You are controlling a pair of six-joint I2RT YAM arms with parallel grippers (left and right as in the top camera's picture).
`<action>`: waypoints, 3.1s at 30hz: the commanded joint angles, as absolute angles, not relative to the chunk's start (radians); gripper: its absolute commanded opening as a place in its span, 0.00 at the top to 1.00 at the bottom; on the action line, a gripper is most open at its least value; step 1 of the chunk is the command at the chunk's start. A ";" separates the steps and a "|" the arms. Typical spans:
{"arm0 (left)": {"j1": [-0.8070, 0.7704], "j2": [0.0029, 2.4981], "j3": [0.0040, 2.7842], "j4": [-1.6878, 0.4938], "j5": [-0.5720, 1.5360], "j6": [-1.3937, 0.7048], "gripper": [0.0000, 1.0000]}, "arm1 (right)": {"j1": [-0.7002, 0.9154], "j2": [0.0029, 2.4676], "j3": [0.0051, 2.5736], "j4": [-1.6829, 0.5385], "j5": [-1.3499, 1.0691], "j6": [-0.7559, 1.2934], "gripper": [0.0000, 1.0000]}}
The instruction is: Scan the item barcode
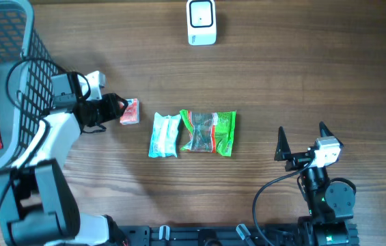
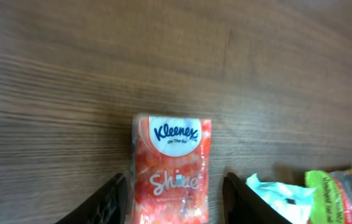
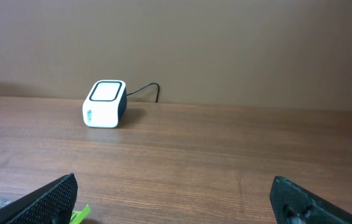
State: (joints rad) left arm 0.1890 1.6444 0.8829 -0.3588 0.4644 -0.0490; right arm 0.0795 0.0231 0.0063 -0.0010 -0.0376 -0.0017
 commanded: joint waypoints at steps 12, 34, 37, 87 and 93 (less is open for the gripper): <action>0.219 1.749 0.893 -0.334 0.469 -0.033 0.73 | 0.077 0.021 0.006 0.001 -0.050 0.001 0.00; 0.205 1.778 0.806 -0.257 0.471 -0.057 0.84 | 0.077 0.021 0.006 0.001 -0.050 0.001 0.00; 0.205 1.777 0.806 -0.252 0.471 -0.060 0.96 | 0.077 0.021 0.006 0.001 -0.050 0.001 0.00; 0.069 1.625 1.112 -0.706 0.160 -0.028 0.40 | 0.077 0.021 0.006 0.001 -0.050 0.001 0.00; 0.317 1.721 1.110 -0.709 0.404 0.132 0.68 | 0.077 0.021 0.006 0.001 -0.050 0.001 0.00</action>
State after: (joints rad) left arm 0.2646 1.6634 1.1110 -0.7036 0.2272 0.0402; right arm 0.0795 0.0231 0.0063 -0.0013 -0.0372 -0.0017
